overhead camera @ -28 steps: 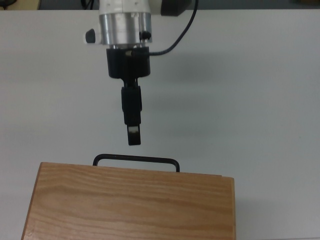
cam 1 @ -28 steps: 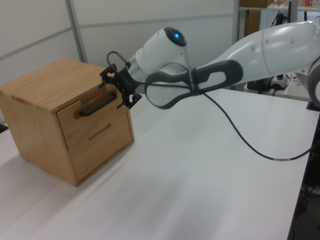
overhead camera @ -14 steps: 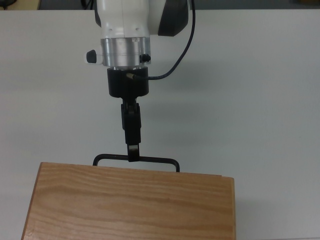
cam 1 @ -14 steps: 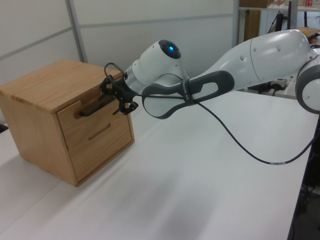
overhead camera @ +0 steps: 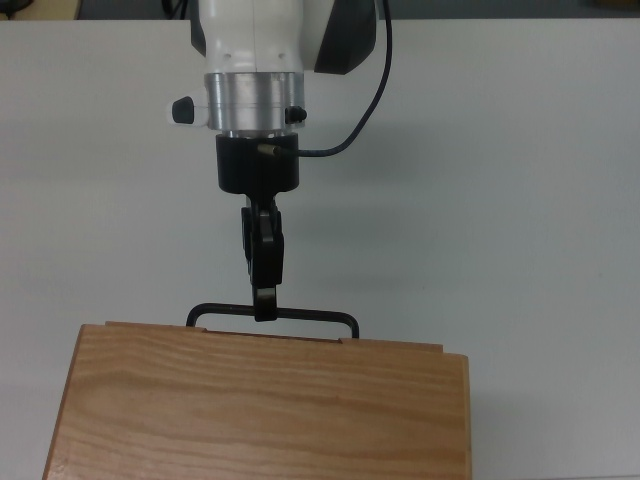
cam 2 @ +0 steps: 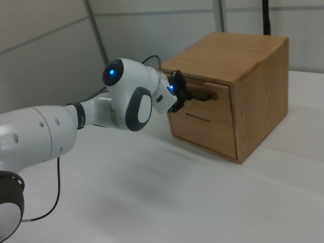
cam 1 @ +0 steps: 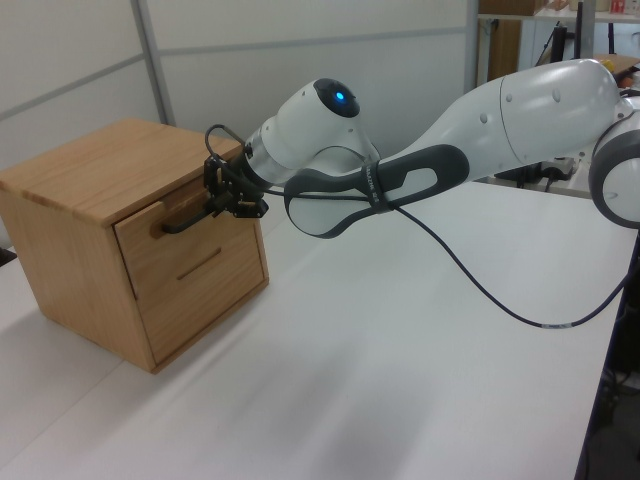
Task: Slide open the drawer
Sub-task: 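Close the gripper around the black drawer handle, then pull the handle straight out, sliding the upper drawer out of the cabinet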
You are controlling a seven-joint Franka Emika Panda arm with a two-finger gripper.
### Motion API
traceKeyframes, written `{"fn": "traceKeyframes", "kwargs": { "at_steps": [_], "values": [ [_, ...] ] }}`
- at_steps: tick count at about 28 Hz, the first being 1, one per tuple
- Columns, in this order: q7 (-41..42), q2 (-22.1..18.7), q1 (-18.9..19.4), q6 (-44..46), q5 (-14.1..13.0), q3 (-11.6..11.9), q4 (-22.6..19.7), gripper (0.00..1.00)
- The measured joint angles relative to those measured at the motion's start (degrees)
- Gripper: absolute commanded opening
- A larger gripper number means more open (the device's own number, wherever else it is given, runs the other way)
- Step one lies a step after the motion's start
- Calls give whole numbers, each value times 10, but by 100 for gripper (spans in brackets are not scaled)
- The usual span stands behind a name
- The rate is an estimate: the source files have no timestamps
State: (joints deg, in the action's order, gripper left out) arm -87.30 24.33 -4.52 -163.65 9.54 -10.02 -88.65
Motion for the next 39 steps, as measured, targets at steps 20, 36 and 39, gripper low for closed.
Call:
{"fn": "traceKeyframes", "kwargs": {
  "at_steps": [20, 36, 39],
  "values": [
    [0, -35, 3, 170, 4, -5, 22, 0],
    [0, -93, 0, 380, -19, -4, 17, 0],
    [0, -106, 0, 415, -20, -4, 8, 0]
  ]
}}
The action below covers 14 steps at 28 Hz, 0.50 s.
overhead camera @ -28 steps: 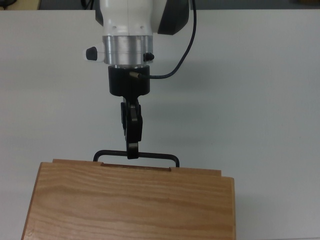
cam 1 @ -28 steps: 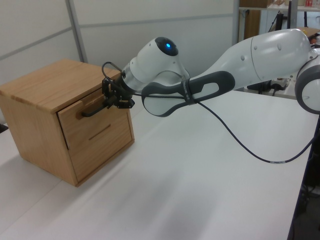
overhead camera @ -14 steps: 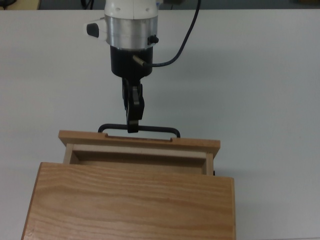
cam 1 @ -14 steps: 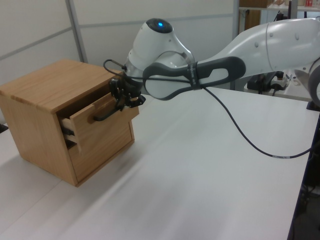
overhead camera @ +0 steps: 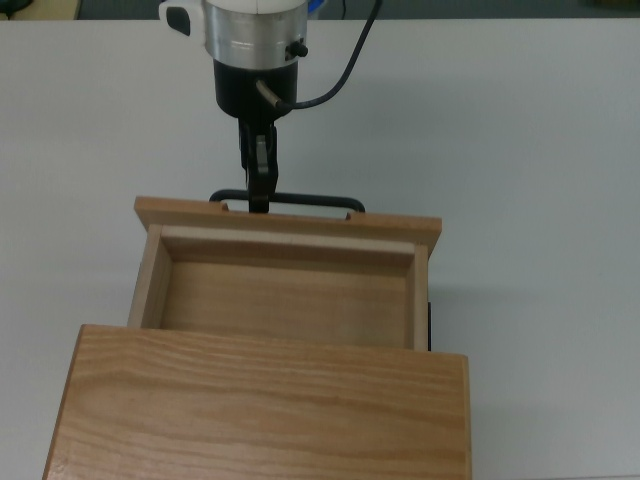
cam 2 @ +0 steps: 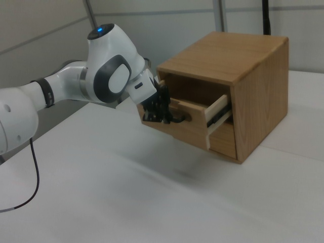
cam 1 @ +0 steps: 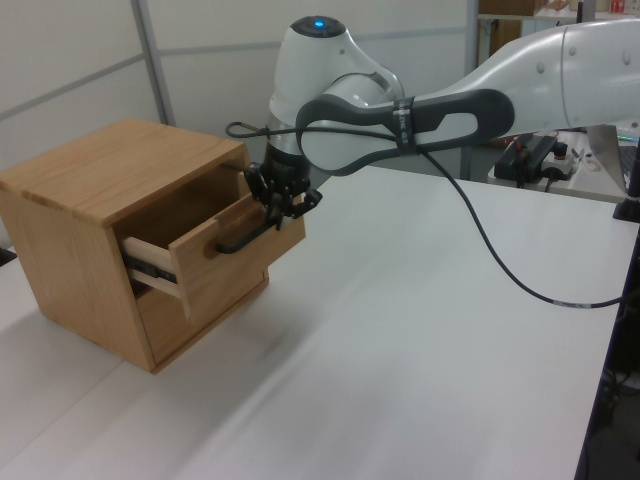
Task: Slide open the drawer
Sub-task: 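Pull the handle straight out, sliding the upper drawer out of the cabinet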
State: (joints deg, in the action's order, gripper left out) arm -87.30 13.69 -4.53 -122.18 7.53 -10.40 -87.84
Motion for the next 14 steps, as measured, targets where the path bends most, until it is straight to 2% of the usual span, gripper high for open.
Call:
{"fn": "traceKeyframes", "kwargs": {
  "at_steps": [14],
  "values": [
    [18, -54, -23, 150, -54, 1, -32, 0]
  ]
}}
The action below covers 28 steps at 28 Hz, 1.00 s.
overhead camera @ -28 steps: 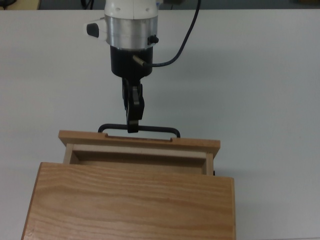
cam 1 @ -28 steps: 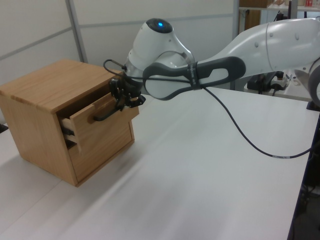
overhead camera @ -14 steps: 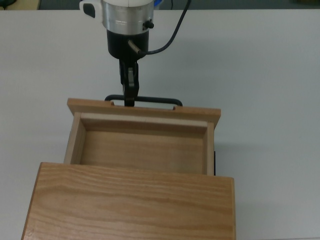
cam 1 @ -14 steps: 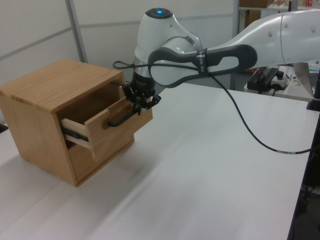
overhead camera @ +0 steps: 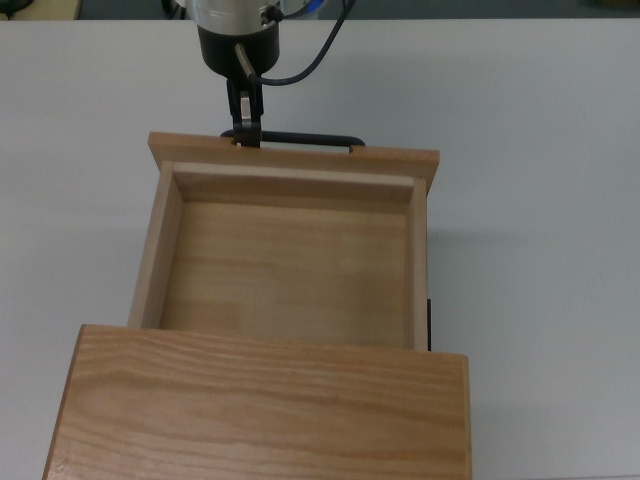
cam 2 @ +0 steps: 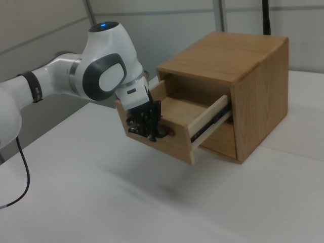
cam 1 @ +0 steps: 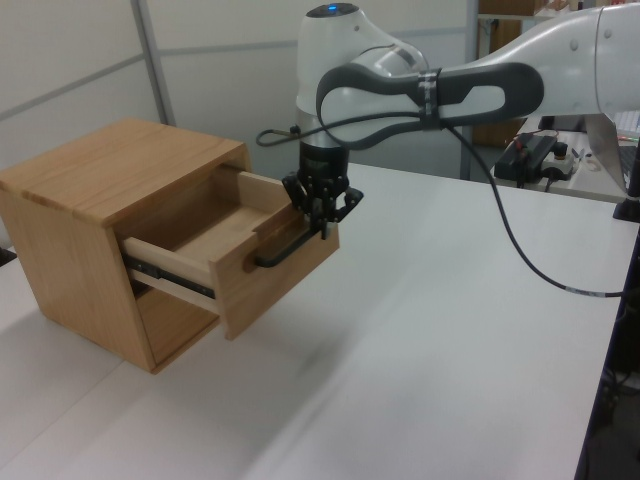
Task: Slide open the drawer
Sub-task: 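Pull the handle straight out, sliding the upper drawer out of the cabinet, then open the gripper and lift it up off the handle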
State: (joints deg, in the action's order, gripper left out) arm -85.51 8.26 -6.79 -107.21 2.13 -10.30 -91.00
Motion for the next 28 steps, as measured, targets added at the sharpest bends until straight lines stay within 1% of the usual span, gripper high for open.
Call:
{"fn": "traceKeyframes", "kwargs": {
  "at_steps": [5, 16, 18, 19, 20, 22, 24, 25, 26, 27, 28],
  "values": [
    [11, -8, -2, 41, -12, 0, -1, 0],
    [20, -19, -4, 54, -14, 0, -1, 0],
    [20, -21, -4, 54, -14, 0, -1, 7],
    [20, -22, -5, 54, -14, 0, -1, 13],
    [20, -23, -5, 54, -14, 1, 0, 29],
    [20, -24, -5, 54, -14, 1, 3, 47],
    [20, -25, -5, 54, -17, 3, 4, 68],
    [20, -25, -6, 53, -20, 3, 6, 75],
    [21, -26, -6, 53, -24, 4, 10, 78],
    [21, -26, -6, 53, -27, 4, 13, 84],
    [21, -27, -6, 53, -30, 4, 17, 94]
  ]
}}
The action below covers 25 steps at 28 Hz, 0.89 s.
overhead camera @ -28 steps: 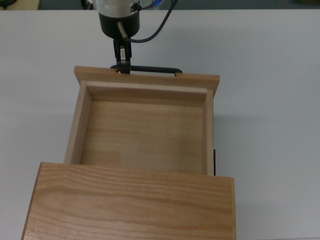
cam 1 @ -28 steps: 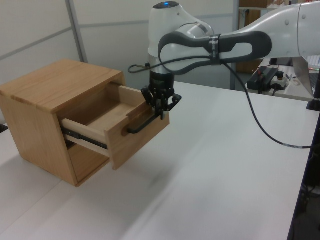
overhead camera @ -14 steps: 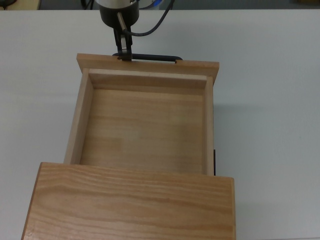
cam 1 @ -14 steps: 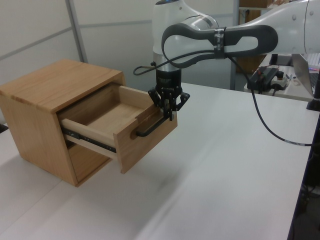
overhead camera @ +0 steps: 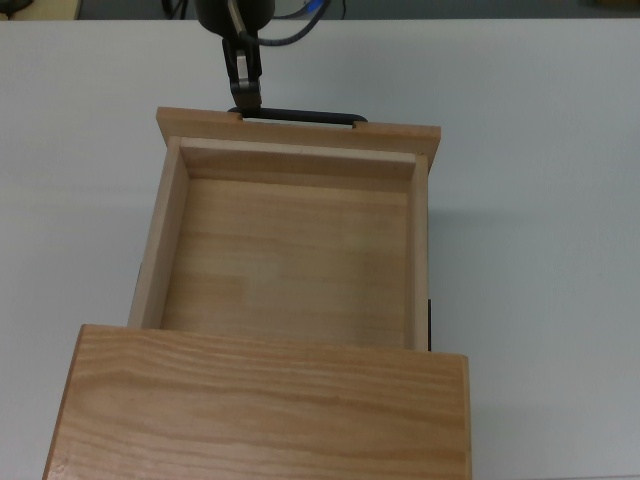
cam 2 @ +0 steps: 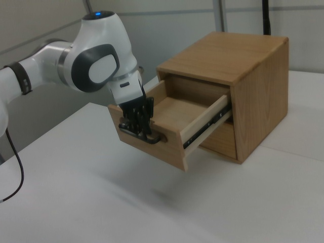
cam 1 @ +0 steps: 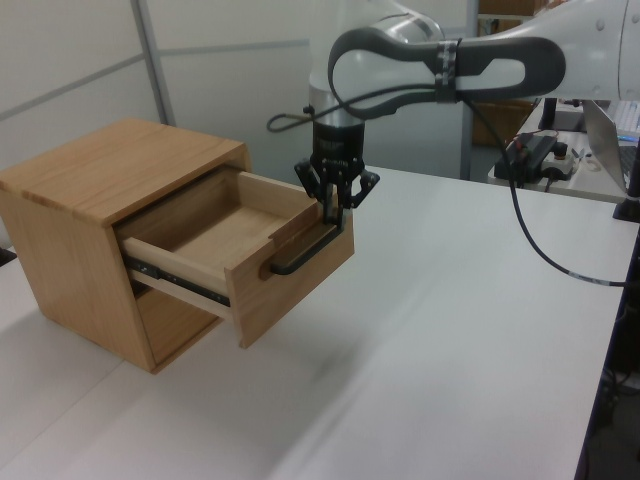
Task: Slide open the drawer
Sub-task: 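Open the gripper and lift it up off the handle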
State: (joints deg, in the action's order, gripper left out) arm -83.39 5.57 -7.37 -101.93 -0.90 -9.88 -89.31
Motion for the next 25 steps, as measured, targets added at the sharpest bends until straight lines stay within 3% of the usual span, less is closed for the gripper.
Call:
{"fn": "traceKeyframes", "kwargs": {
  "at_steps": [1, 12, 25],
  "values": [
    [0, -1, 0, 0, -2, 0, 3, 100],
    [18, -12, -1, 0, -3, 1, 24, 100],
    [198, -42, -1, 0, -3, 1, 44, 100]
  ]
}}
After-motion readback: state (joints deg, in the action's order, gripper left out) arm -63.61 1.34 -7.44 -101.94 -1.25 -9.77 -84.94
